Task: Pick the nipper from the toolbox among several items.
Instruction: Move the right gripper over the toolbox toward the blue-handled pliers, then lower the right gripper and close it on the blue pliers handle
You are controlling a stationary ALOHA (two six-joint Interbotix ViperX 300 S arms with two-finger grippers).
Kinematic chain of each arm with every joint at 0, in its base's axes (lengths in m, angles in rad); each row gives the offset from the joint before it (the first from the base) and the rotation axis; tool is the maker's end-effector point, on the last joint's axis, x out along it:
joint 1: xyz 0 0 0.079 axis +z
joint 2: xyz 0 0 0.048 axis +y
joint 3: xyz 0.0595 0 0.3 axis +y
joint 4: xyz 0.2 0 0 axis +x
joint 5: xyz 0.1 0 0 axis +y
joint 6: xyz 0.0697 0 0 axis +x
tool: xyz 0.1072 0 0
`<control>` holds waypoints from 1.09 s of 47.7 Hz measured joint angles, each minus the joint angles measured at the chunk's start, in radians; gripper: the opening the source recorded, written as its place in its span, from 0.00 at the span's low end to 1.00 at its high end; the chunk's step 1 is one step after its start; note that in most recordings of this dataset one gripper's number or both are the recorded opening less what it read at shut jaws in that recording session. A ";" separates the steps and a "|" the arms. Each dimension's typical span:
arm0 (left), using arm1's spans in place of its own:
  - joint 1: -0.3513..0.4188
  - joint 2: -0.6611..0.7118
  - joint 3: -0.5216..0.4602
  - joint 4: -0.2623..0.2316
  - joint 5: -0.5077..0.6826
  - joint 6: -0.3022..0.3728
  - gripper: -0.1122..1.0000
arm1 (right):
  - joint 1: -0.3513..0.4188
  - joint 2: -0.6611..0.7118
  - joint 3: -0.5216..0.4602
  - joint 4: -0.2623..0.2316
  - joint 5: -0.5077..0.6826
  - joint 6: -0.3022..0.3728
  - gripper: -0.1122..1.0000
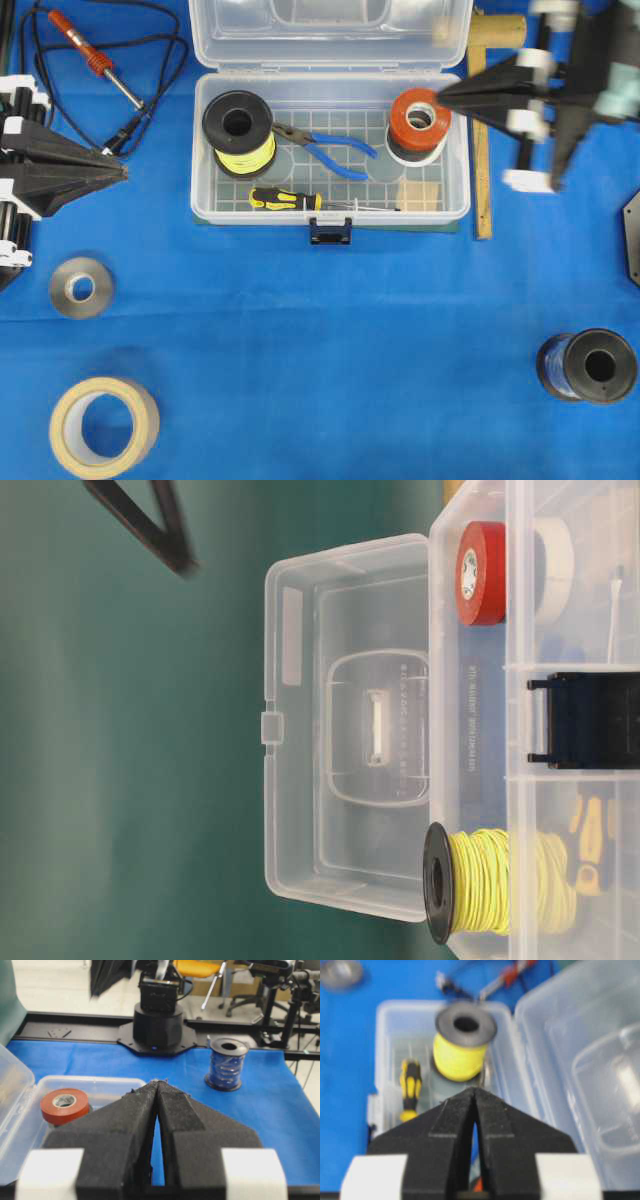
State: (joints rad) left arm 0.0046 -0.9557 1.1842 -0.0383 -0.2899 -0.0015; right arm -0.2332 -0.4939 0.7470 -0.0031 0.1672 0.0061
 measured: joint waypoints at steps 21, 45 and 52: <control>0.000 0.000 0.000 0.002 0.000 -0.002 0.10 | -0.064 0.466 -0.307 -0.066 0.276 -0.006 0.71; 0.006 0.000 0.002 0.000 0.002 -0.002 0.10 | -0.064 0.727 -0.360 -0.069 0.215 -0.008 0.70; 0.009 0.000 0.000 0.000 0.002 -0.002 0.10 | -0.066 0.765 -0.360 -0.069 0.199 -0.006 0.69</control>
State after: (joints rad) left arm 0.0138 -0.9557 1.1842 -0.0383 -0.2884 -0.0031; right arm -0.2991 0.2715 0.3866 -0.0721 0.3666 0.0000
